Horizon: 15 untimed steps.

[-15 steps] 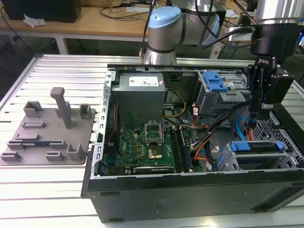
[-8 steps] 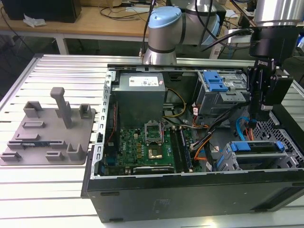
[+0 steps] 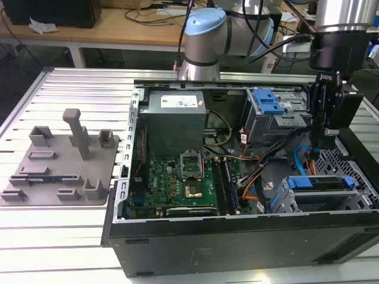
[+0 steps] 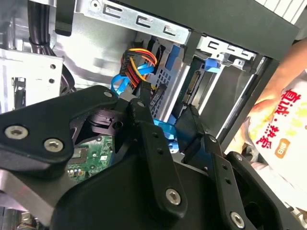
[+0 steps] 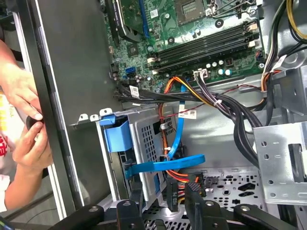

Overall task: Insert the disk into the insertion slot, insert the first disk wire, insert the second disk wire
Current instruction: 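Insert the first disk wire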

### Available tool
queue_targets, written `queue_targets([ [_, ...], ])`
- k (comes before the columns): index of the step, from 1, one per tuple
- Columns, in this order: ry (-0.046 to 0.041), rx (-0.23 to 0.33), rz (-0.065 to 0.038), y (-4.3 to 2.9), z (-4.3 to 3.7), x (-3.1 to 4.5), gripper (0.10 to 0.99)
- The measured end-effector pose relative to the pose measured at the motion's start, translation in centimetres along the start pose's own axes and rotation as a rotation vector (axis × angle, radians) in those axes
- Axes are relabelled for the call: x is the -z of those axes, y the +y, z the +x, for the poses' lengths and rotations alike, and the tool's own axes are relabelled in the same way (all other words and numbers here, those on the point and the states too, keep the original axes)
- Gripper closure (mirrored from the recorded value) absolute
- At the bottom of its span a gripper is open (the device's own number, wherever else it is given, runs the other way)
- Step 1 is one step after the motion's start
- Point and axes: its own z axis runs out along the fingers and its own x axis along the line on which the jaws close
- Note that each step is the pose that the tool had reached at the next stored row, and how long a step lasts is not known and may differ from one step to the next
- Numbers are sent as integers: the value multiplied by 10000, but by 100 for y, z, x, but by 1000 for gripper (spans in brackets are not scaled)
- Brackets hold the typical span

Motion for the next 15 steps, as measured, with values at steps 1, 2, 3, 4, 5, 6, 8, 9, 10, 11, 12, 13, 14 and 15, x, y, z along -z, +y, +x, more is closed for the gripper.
queue_targets([
  [1, 7, 0, 1, 0, -1, -2, 612],
  [2, 20, 1, 3, 1, -3, -6, 612],
  [3, 27, 2, 5, 1, -6, -10, 624],
  [4, 41, 2, 7, 2, -9, -15, 694],
  [5, 51, 3, 9, 3, -11, -18, 694],
  [6, 65, 4, 12, 4, -14, -21, 765],
  [8, 103, 13, 23, 6, -25, -24, 765],
  [9, 105, 15, 25, 6, -28, -22, 765],
  [10, 104, 22, 28, 7, -36, -18, 765],
  [11, 101, 40, 37, 9, -47, -13, 765],
  [12, 99, 59, 47, 10, -56, -9, 765],
  [13, 94, 98, 67, 12, -69, -3, 765],
  [14, 88, 146, 91, 13, -75, -2, 765],
  [15, 90, 156, 96, 14, -76, -4, 765],
])
